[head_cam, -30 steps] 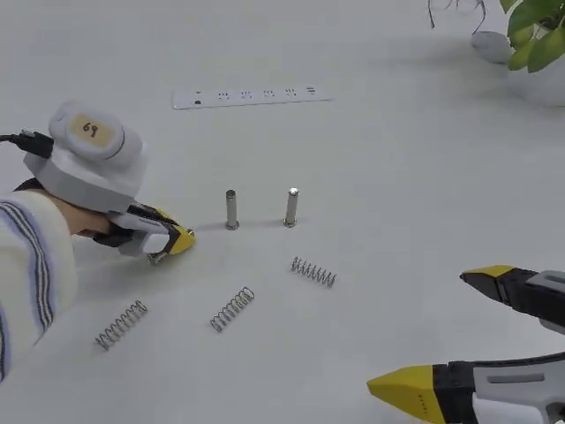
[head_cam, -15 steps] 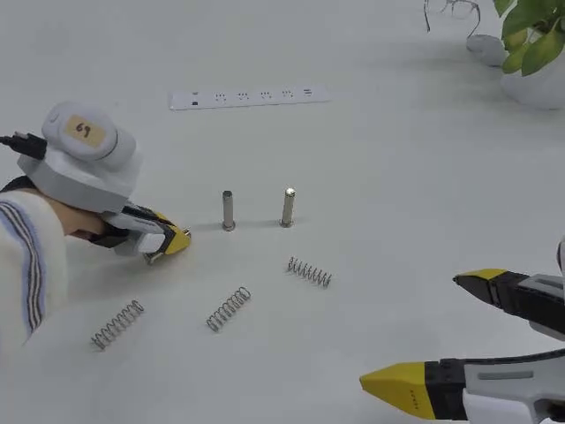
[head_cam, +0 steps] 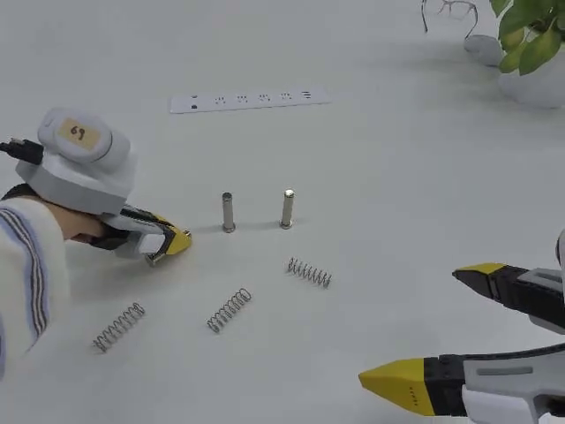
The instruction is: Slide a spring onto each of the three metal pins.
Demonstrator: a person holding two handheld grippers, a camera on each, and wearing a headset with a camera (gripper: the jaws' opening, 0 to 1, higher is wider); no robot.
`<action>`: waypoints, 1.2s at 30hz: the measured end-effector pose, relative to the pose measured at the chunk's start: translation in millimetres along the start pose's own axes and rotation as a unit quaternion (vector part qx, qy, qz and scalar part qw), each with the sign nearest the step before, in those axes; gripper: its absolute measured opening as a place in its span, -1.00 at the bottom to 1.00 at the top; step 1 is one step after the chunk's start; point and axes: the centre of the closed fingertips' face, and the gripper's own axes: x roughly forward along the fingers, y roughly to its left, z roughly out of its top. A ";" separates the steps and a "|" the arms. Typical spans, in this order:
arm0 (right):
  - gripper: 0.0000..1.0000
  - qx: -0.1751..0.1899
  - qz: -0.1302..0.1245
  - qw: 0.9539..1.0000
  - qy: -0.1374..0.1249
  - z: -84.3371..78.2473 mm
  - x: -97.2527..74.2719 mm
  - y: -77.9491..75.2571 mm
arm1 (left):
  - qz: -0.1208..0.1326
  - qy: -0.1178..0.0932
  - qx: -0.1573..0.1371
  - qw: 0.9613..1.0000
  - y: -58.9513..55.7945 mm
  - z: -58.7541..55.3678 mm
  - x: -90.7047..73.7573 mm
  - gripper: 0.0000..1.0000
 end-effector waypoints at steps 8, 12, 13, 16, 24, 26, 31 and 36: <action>0.94 0.012 -0.005 1.000 -0.018 6.9 -1.5 -4.2 | 0.017 -0.003 -0.009 1.000 4.2 5.2 -3.7 -1.00; 0.93 0.008 -0.005 1.000 -0.017 6.9 -1.7 -5.4 | 0.014 -0.010 0.001 1.000 2.1 10.5 -8.7 -1.00; 0.93 0.008 -0.004 1.000 -0.017 7.0 -1.7 -5.0 | 0.014 -0.012 0.002 1.000 2.4 12.0 -10.2 -1.00; 0.93 0.009 -0.002 1.000 -0.019 7.6 -1.5 -3.8 | 0.016 -0.020 0.006 1.000 4.3 16.6 -15.0 -1.00; 0.93 0.009 -0.007 1.000 -0.027 11.8 -2.7 -4.3 | 0.022 -0.031 0.006 0.999 6.6 22.1 -27.3 -1.00; 0.94 0.007 -0.010 0.999 -0.030 13.1 -3.4 -5.3 | 0.024 -0.034 0.006 0.999 7.6 23.3 -28.5 -1.00; 0.93 0.006 -0.011 0.999 -0.035 15.6 -5.3 -6.2 | 0.028 -0.030 0.020 0.999 7.9 22.9 -31.7 -1.00; 0.93 0.005 -0.010 0.999 -0.039 16.2 -6.1 -6.3 | 0.022 -0.027 0.008 0.999 4.8 23.2 -34.7 -1.00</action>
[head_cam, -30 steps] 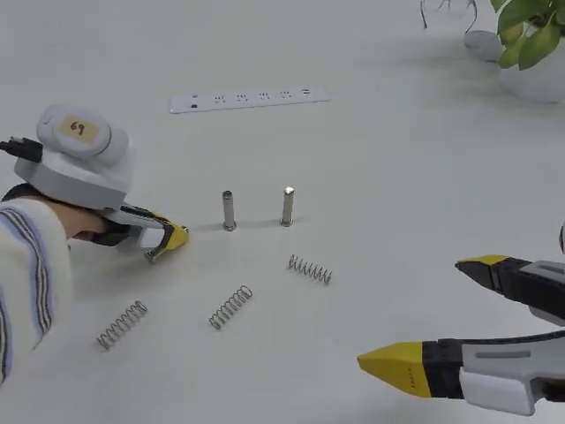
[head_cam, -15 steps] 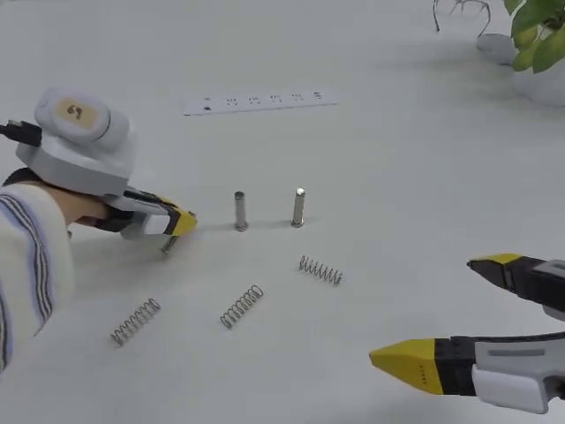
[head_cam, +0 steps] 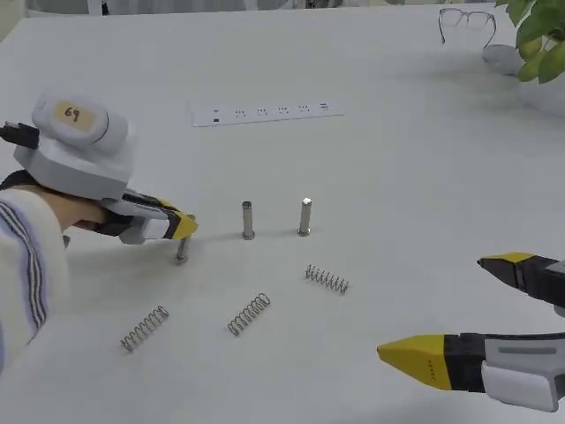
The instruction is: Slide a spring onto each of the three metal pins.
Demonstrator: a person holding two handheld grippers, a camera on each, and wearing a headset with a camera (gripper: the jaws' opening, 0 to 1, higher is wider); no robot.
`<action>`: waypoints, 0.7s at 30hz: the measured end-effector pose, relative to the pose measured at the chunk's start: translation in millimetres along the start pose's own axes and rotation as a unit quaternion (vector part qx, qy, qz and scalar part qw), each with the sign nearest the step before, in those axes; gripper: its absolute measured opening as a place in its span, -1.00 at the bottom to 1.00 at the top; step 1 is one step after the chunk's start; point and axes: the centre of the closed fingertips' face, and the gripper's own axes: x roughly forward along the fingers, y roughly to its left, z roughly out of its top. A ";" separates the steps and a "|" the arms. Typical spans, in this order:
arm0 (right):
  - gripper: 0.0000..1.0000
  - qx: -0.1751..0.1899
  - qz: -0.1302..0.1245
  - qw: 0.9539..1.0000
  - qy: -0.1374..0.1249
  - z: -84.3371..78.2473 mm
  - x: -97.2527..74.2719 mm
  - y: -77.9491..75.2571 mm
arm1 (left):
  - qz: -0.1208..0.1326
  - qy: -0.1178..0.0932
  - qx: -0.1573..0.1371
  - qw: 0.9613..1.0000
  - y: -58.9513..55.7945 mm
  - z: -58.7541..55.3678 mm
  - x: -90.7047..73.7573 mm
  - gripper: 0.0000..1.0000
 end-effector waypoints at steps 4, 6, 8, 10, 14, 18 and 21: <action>0.93 0.002 0.003 1.000 -0.004 0.4 -0.3 0.1 | 0.009 0.004 0.008 1.000 3.0 0.8 -1.4 -1.00; 0.94 0.003 0.004 1.000 -0.008 2.6 -0.4 0.7 | 0.017 0.006 0.011 1.000 5.4 1.1 -1.0 -1.00; 0.94 0.001 0.004 1.000 -0.012 4.9 -0.1 0.5 | 0.022 0.003 0.010 1.000 7.0 3.2 -1.0 -1.00; 0.94 -0.001 0.001 1.000 -0.014 6.5 0.3 -0.7 | 0.022 0.000 0.010 1.000 7.6 5.1 -0.3 -1.00; 0.93 -0.003 0.001 1.000 -0.015 9.3 1.1 -2.3 | 0.026 -0.004 0.016 1.000 8.8 9.7 0.2 -1.00; 0.92 -0.007 0.001 1.000 -0.010 8.0 2.4 -2.7 | 0.028 -0.011 0.013 0.999 8.7 15.3 2.1 -1.00; 0.91 -0.014 0.001 1.000 -0.003 6.2 2.7 -2.2 | 0.028 -0.010 0.017 0.999 7.8 16.0 3.9 -1.00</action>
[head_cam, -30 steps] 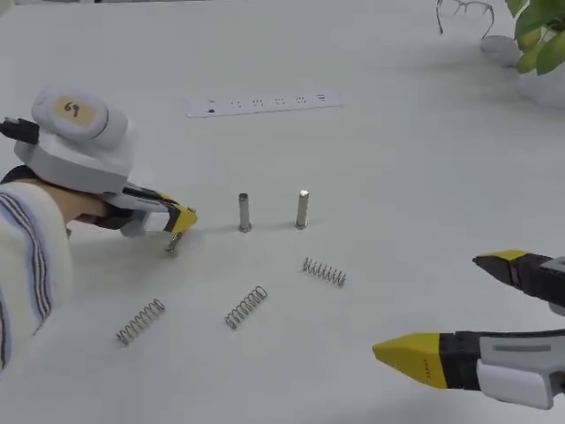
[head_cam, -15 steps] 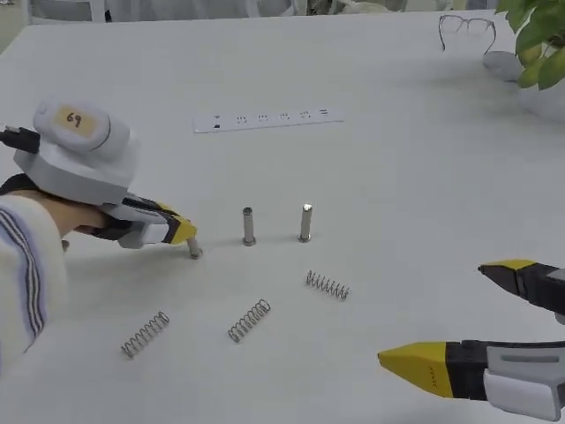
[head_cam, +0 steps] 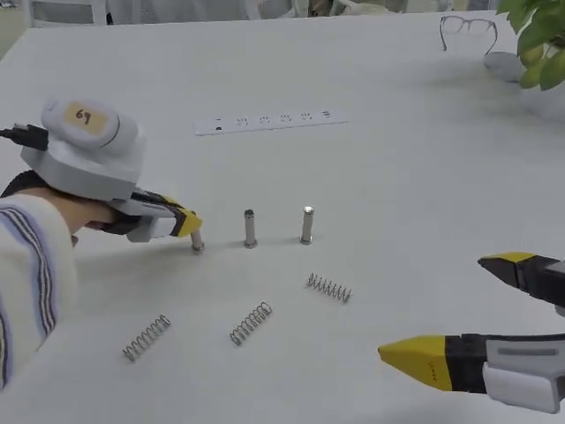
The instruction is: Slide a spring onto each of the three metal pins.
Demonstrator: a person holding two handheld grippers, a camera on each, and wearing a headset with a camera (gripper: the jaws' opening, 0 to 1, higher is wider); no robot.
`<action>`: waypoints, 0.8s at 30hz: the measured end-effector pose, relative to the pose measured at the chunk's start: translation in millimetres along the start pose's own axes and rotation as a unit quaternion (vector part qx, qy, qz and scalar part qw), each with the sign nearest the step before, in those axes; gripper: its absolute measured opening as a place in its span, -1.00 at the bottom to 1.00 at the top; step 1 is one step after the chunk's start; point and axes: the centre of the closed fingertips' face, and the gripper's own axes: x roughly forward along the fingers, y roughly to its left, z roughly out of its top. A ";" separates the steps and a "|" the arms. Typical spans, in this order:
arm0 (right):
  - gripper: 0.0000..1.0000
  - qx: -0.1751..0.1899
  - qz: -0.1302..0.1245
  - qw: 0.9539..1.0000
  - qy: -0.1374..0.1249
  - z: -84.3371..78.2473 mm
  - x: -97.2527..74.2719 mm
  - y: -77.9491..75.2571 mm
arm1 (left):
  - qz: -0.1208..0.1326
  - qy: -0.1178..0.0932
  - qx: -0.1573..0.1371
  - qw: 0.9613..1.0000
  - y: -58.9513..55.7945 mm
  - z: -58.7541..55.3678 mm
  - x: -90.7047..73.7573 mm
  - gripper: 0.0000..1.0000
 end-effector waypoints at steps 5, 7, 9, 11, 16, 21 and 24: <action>0.91 0.001 -0.001 1.000 0.000 0.5 -0.8 0.4 | -0.001 0.003 0.005 1.000 -2.6 -1.0 3.2 -1.00; 0.92 0.003 -0.004 1.000 0.000 0.6 -1.3 -0.5 | 0.003 0.001 0.013 1.000 -3.2 0.2 3.8 -1.00; 0.93 0.006 -0.009 1.000 0.003 -1.2 -1.8 -2.2 | 0.008 0.005 0.023 1.000 -3.6 -0.5 4.5 -1.00; 0.94 0.006 -0.012 1.000 0.006 -3.1 -2.2 -3.3 | 0.009 0.007 0.024 1.000 -3.7 -2.0 4.7 -1.00; 0.94 0.009 -0.009 1.000 0.007 -4.9 -3.8 -1.9 | 0.011 0.007 0.013 1.000 -4.8 -4.1 4.5 -1.00; 0.94 0.008 -0.010 1.000 0.008 -5.0 -3.6 -2.1 | 0.014 0.001 0.004 1.000 -3.6 -4.2 3.9 -1.00; 0.94 0.008 -0.008 1.000 0.008 -5.3 -3.8 -1.3 | 0.013 -0.011 -0.004 1.000 -3.9 -1.0 2.9 -1.00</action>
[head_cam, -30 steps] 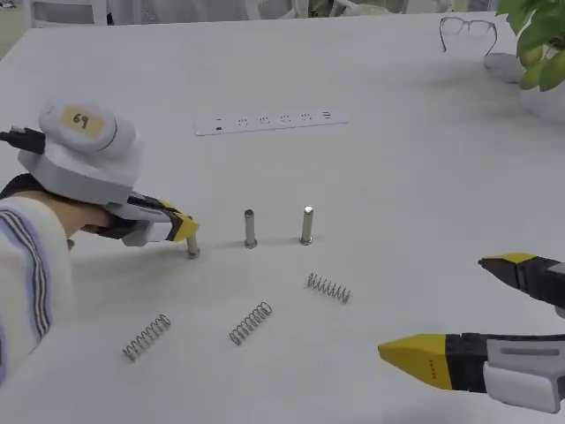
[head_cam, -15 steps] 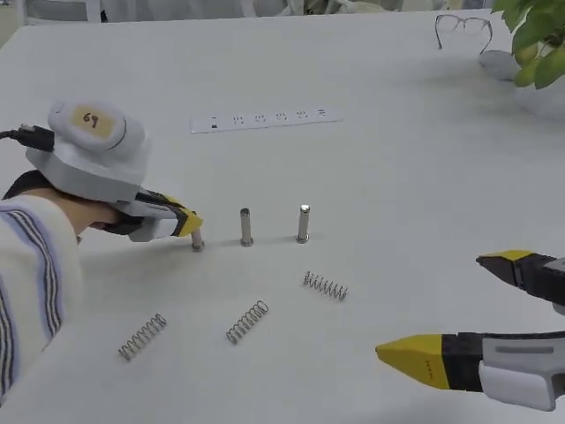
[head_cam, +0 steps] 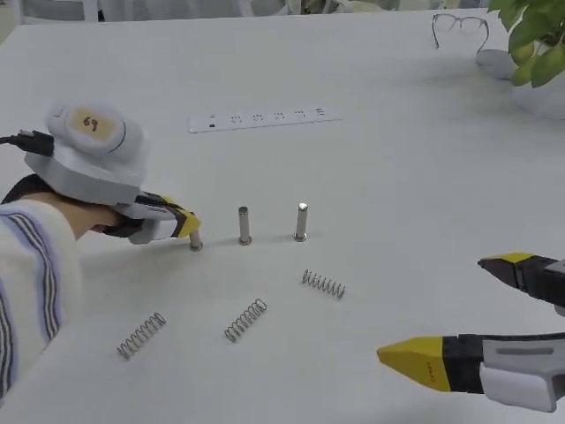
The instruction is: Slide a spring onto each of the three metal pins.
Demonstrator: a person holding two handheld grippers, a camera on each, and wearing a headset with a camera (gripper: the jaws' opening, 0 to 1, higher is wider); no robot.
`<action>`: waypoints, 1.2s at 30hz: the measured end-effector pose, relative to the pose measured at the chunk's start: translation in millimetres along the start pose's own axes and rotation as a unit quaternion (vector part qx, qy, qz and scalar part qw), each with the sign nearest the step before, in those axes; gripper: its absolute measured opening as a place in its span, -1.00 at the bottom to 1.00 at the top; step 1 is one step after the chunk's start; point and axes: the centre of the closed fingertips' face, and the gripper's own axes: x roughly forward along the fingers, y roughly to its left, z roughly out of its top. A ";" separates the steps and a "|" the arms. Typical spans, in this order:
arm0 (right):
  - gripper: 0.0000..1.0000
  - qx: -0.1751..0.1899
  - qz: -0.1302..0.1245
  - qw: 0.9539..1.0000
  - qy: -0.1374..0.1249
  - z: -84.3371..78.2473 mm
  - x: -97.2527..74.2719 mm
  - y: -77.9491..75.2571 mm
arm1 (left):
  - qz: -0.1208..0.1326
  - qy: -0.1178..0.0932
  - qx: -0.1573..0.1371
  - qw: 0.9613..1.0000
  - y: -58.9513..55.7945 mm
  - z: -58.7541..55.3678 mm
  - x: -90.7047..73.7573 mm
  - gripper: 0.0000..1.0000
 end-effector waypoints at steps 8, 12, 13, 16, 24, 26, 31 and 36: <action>0.93 0.001 0.003 1.000 0.002 -2.5 -0.3 2.1 | -0.010 -0.003 -0.005 1.000 -2.0 1.1 -1.9 -1.00; 0.93 0.000 0.002 1.000 0.002 -2.4 -0.7 2.1 | -0.012 -0.003 -0.004 1.000 -2.8 0.6 -2.6 -0.98; 0.93 0.000 0.003 1.000 0.001 -2.0 -0.9 2.2 | -0.013 -0.002 -0.006 1.000 -2.8 0.4 -2.4 -0.96; 0.91 0.002 0.002 1.000 0.002 -2.6 -1.4 2.0 | -0.013 -0.002 -0.005 1.000 -2.6 0.4 -2.5 -0.96; 0.92 0.007 0.003 1.000 0.002 -5.3 -2.9 3.0 | -0.010 -0.002 -0.034 0.999 1.9 -2.1 -8.9 -0.83; 0.92 0.009 0.003 1.000 -0.001 -5.1 -3.0 3.2 | -0.011 -0.003 -0.036 0.999 1.0 -2.4 -12.0 -0.81; 0.92 0.013 0.004 1.000 -0.004 -3.8 -3.3 3.7 | -0.011 -0.010 -0.031 0.999 -0.4 -0.8 -18.0 -0.74; 0.92 0.009 0.004 1.000 -0.004 -2.7 -3.6 4.1 | -0.008 -0.010 -0.041 0.999 0.0 -4.0 -24.4 -0.74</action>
